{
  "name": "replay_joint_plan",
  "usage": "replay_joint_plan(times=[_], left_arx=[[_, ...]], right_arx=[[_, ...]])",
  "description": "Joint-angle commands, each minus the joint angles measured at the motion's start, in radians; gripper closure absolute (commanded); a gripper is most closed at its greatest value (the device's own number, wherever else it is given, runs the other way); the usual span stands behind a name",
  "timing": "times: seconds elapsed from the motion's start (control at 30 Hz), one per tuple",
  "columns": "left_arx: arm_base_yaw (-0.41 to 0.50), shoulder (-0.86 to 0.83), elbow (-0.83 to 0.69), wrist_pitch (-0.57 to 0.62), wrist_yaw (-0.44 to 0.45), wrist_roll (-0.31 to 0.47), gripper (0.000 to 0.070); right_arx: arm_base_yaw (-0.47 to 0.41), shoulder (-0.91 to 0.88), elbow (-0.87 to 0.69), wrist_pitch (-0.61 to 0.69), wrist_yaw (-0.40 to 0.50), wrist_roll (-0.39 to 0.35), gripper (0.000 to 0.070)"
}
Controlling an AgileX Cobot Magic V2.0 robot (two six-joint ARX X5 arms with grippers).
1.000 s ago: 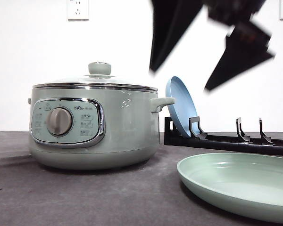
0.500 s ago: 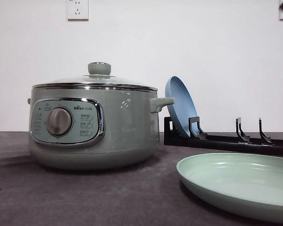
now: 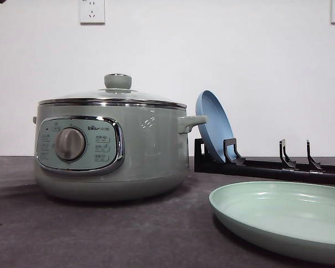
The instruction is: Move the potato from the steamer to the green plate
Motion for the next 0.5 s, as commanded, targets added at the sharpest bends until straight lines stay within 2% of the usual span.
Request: replay_joint_plan(times=[0.0, 0.2, 0.47], left_arx=[[-0.009, 0.035, 0.053, -0.011, 0.003, 0.034, 0.0069], [-0.033, 0.196, 0.228, -0.142, 0.001, 0.069, 0.007], [-0.042, 0.475, 0.526, -0.298, -0.009, 0.052, 0.0071]], right_arx=[[0.005, 0.003, 0.012, 0.009, -0.002, -0.011, 0.0], [0.005, 0.003, 0.012, 0.009, -0.003, -0.011, 0.0], [0.005, 0.003, 0.013, 0.008, -0.003, -0.011, 0.0]])
